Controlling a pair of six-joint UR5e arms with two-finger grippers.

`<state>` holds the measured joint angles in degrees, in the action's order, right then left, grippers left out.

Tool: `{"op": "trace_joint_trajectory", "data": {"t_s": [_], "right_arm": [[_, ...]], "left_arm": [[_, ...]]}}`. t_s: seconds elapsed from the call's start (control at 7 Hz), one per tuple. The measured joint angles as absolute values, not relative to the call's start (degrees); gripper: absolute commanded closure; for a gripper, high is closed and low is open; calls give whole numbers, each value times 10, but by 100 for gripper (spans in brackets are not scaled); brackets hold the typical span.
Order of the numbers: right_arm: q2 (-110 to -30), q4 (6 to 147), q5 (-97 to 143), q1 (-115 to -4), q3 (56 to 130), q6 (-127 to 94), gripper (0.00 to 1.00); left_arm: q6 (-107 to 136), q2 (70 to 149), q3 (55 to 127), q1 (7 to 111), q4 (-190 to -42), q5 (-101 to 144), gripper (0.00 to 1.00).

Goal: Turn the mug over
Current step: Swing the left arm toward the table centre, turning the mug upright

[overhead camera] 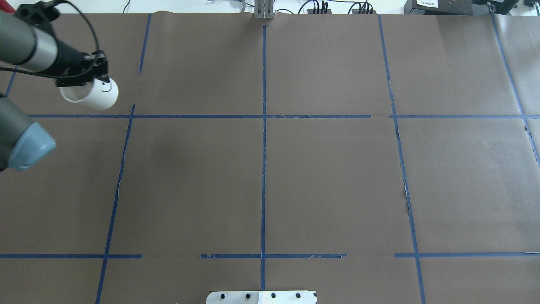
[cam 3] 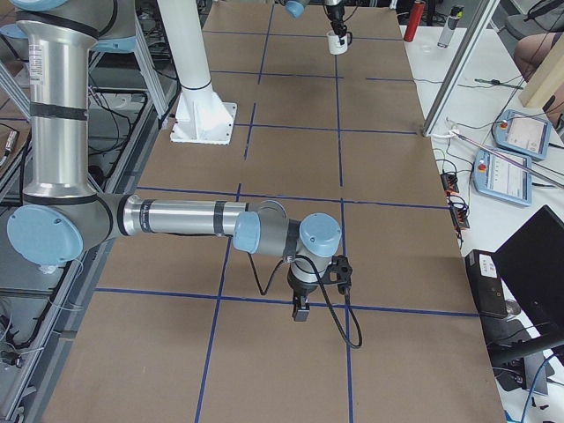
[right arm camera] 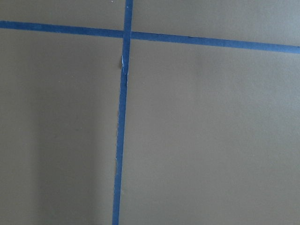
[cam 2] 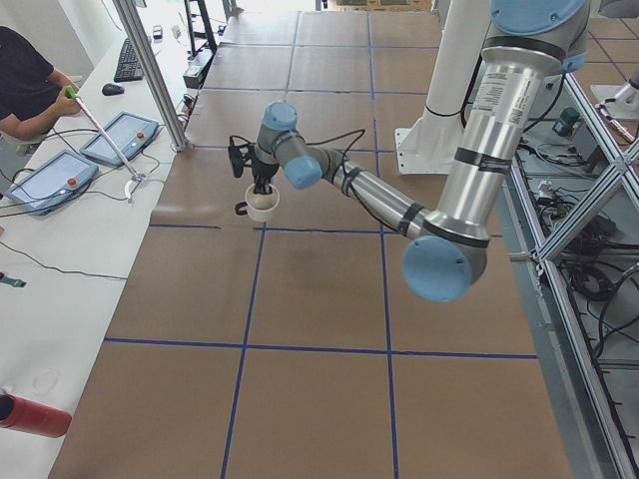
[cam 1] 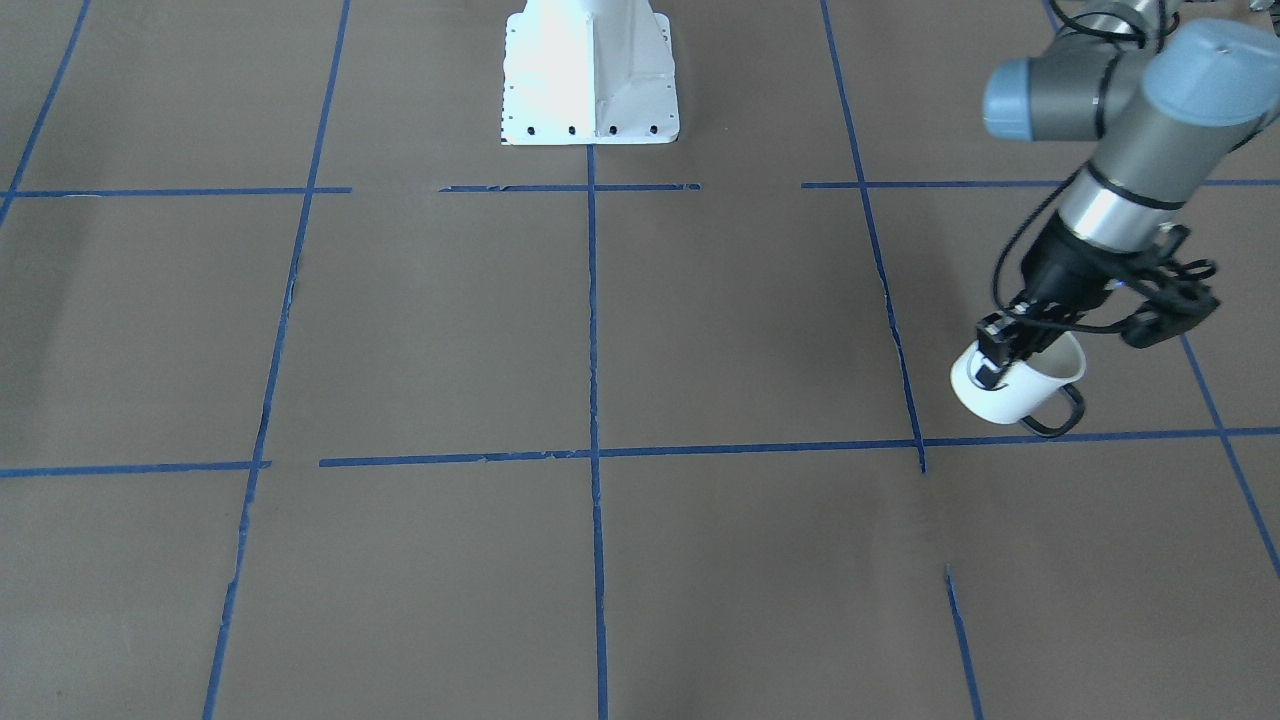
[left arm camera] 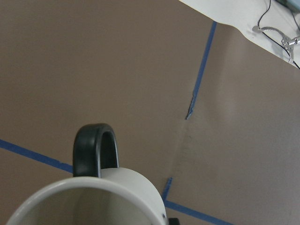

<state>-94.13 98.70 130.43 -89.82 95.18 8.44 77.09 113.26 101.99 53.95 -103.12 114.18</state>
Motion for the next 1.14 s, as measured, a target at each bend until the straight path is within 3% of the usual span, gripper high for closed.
{"op": "trace_joint_trajectory", "data": {"t_s": [0.29, 0.57, 1.14], "right_arm": [[-941, 987, 1304, -898, 952, 84, 0], [-941, 987, 1304, -898, 952, 84, 0], [-941, 987, 1304, -898, 952, 84, 0]], "left_arm": [[776, 1231, 990, 457, -947, 1119, 100], [787, 1334, 893, 386, -938, 1097, 100], [809, 1454, 772, 306, -941, 1026, 100]]}}
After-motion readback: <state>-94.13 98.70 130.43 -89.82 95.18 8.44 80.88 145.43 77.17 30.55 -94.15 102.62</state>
